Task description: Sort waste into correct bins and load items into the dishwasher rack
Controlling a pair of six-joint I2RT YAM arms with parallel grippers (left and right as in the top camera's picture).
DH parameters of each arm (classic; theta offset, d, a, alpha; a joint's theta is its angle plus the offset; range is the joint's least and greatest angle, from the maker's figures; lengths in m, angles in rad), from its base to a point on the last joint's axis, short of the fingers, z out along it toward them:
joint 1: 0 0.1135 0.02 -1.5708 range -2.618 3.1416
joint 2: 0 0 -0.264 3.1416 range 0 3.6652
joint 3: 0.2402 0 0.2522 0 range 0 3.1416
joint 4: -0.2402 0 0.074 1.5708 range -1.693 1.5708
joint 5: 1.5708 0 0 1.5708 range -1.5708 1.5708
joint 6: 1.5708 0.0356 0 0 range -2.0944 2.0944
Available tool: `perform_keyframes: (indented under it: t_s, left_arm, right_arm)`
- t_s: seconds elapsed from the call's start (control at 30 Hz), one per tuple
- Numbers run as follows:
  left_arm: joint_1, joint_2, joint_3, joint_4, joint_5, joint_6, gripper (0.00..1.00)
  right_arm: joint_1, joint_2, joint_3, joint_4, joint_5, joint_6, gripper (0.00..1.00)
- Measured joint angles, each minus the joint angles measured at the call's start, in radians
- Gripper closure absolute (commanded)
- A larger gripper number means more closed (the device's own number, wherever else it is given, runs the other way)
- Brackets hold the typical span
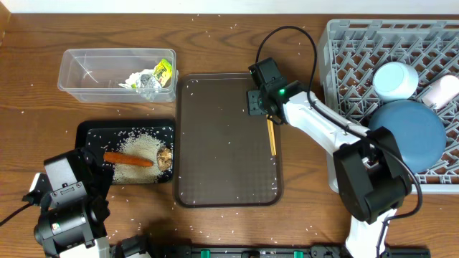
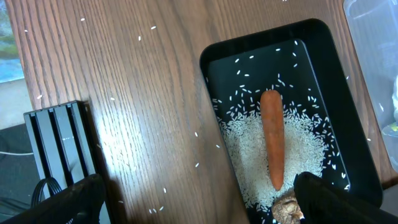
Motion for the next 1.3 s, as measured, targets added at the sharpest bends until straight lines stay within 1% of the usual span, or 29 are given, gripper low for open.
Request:
perform_keyframes:
  t_s: [0.6, 1.3]
  left_arm:
    - [0.0, 0.0, 0.0, 0.0, 0.0, 0.0, 0.02]
    - [0.0, 0.0, 0.0, 0.0, 0.0, 0.0, 0.02]
  right_arm:
    - [0.0, 0.063, -0.003, 0.006, 0.007, 0.002, 0.41]
    - [0.004, 0.065, -0.002, 0.01, -0.003, 0.003, 0.41]
